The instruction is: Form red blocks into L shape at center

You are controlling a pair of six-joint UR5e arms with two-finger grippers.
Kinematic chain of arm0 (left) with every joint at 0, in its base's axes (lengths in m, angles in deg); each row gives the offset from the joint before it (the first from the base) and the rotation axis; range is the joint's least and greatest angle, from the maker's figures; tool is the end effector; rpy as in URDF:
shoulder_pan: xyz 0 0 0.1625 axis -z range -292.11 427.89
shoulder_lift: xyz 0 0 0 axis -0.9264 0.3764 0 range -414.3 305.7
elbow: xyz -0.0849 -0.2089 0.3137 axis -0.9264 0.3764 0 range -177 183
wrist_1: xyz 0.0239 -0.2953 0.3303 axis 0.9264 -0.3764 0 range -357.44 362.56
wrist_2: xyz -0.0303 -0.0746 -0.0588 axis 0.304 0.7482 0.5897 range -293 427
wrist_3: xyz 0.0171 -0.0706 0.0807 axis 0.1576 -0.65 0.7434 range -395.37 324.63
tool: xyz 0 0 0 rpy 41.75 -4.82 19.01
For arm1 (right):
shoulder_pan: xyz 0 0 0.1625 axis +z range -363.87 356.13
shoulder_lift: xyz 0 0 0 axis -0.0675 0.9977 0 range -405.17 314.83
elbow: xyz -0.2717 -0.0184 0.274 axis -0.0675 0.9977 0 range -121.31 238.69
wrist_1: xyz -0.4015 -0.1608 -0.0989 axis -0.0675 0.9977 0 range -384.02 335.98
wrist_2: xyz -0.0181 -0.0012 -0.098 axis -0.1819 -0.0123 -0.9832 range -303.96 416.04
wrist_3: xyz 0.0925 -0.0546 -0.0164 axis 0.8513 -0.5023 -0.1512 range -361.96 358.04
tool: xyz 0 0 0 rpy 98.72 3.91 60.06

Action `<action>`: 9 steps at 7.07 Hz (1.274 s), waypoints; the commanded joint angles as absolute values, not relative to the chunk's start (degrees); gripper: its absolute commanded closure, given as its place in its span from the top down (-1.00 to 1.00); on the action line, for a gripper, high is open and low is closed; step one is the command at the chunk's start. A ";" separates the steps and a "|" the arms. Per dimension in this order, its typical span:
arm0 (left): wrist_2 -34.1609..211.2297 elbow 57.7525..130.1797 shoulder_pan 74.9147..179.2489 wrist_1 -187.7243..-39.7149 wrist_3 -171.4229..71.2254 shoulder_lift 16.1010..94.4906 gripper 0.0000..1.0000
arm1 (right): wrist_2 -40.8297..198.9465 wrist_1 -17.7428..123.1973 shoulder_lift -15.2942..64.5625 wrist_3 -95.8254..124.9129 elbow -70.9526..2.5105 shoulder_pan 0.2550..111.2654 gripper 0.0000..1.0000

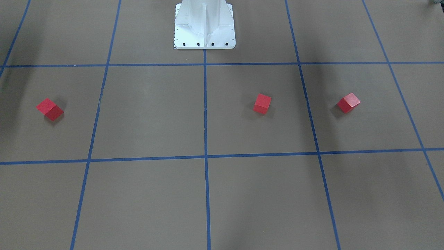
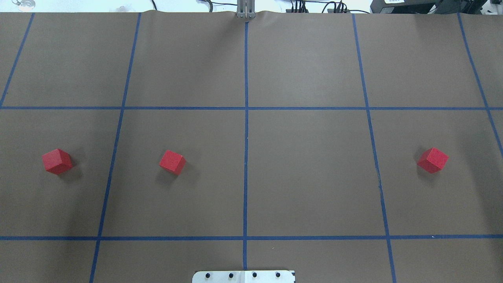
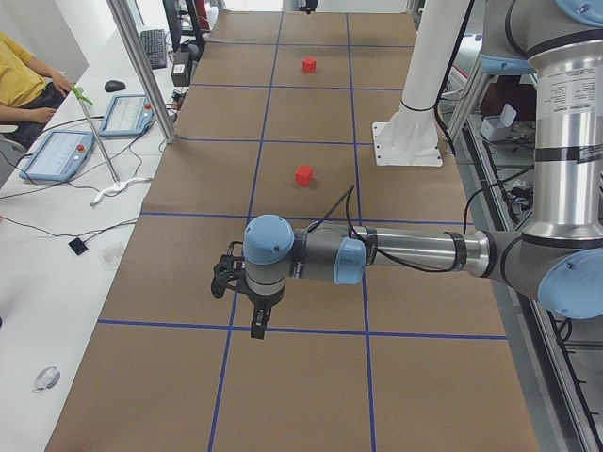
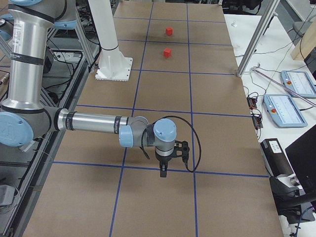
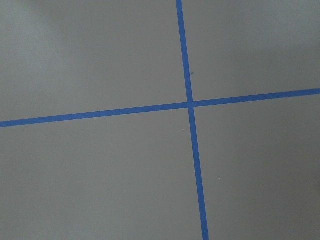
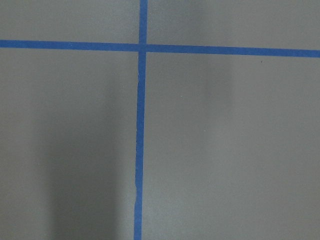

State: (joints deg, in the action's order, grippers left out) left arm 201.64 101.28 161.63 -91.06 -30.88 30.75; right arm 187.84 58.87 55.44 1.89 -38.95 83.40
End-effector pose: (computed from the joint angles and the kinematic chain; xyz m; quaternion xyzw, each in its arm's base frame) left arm -0.0893 -0.4927 0.5874 0.0832 0.3741 0.0290 0.9232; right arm 0.0391 -0.4590 0.6377 0.0132 -0.3578 -0.0038 0.9337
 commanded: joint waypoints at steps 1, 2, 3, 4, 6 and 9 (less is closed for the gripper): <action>201.65 101.26 161.40 -91.39 -30.97 30.87 1.00 | 188.22 58.86 55.20 1.82 -40.54 83.40 1.00; 202.08 101.17 161.40 -93.14 -31.58 30.87 1.00 | 188.31 58.77 54.85 1.82 -40.98 83.40 1.00; 202.00 101.08 161.40 -96.55 -31.59 31.22 1.00 | 188.22 58.77 53.71 1.91 -43.24 83.40 1.00; 202.18 101.00 161.49 -100.15 -31.41 31.31 1.00 | 188.14 58.69 53.44 2.08 -44.14 83.40 1.00; 202.09 99.86 161.40 -109.80 -31.76 32.79 1.00 | 188.05 53.54 52.03 2.35 -43.80 83.40 1.00; 202.27 95.63 159.91 -111.51 -31.41 37.81 1.00 | 188.14 47.73 52.47 4.10 -43.96 83.40 1.00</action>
State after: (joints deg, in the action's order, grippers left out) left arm 202.27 96.47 160.57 -110.38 -31.43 37.05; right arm 188.10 50.69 52.16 3.20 -43.67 83.40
